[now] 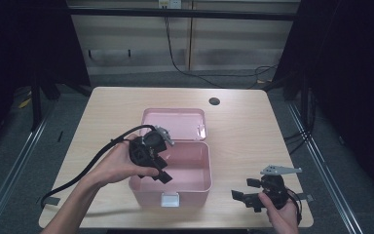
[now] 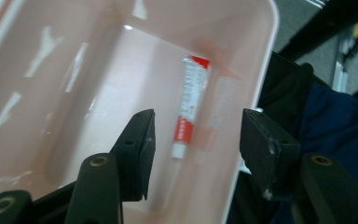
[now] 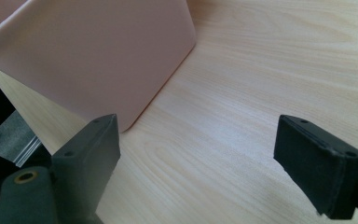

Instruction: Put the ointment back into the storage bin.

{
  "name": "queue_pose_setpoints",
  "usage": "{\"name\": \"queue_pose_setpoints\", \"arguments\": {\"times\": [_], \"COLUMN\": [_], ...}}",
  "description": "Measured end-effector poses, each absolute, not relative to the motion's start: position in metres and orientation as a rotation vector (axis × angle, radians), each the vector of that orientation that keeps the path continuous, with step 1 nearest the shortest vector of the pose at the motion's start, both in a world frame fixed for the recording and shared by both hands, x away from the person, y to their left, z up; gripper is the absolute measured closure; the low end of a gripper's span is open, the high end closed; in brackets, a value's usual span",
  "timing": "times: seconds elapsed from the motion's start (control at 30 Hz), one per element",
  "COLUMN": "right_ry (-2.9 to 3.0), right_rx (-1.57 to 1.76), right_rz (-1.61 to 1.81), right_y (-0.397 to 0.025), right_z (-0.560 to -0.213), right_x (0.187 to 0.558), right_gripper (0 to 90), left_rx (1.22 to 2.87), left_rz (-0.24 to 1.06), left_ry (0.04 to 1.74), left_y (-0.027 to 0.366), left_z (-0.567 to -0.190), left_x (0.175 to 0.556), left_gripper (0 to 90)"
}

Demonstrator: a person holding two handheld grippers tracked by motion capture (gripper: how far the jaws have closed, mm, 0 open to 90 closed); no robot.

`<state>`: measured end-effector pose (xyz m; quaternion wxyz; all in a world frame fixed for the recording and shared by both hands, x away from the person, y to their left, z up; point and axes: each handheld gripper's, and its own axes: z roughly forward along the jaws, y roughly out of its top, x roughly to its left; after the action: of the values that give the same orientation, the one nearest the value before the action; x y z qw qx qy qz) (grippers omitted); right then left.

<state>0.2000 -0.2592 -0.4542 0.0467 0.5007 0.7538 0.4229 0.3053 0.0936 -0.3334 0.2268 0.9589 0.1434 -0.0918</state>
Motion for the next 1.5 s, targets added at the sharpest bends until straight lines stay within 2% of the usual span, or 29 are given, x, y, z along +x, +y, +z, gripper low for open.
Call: {"name": "queue_pose_setpoints", "arguments": {"times": [0.4,0.53,0.73,0.8,1.1,1.5], "right_ry": [2.297,2.296,2.294,2.295,2.292,2.289], "right_rx": [1.534,1.537,1.530,1.532,1.542,1.570], "right_rz": [1.288,1.288,1.289,1.288,1.282,1.254], "right_y": [-0.259,-0.259,-0.260,-0.260,-0.259,-0.259], "right_z": [-0.454,-0.454,-0.454,-0.455,-0.455,-0.456], "right_x": [0.200,0.200,0.200,0.200,0.200,0.201], "right_gripper": [14.0,14.0,14.0,14.0,14.0,14.1], "left_rx": [2.525,2.448,2.434,2.403,2.360,2.314], "left_rz": [-0.225,-0.192,-0.156,-0.167,-0.150,-0.032], "left_ry": [0.475,0.523,0.532,0.588,0.651,0.822], "left_y": [0.139,0.154,0.182,0.190,0.221,0.252], "left_z": [-0.324,-0.323,-0.324,-0.329,-0.351,-0.396], "left_x": [0.305,0.304,0.300,0.298,0.297,0.290], "left_gripper": [41.9,42.4,43.0,43.5,45.2,41.5]}}
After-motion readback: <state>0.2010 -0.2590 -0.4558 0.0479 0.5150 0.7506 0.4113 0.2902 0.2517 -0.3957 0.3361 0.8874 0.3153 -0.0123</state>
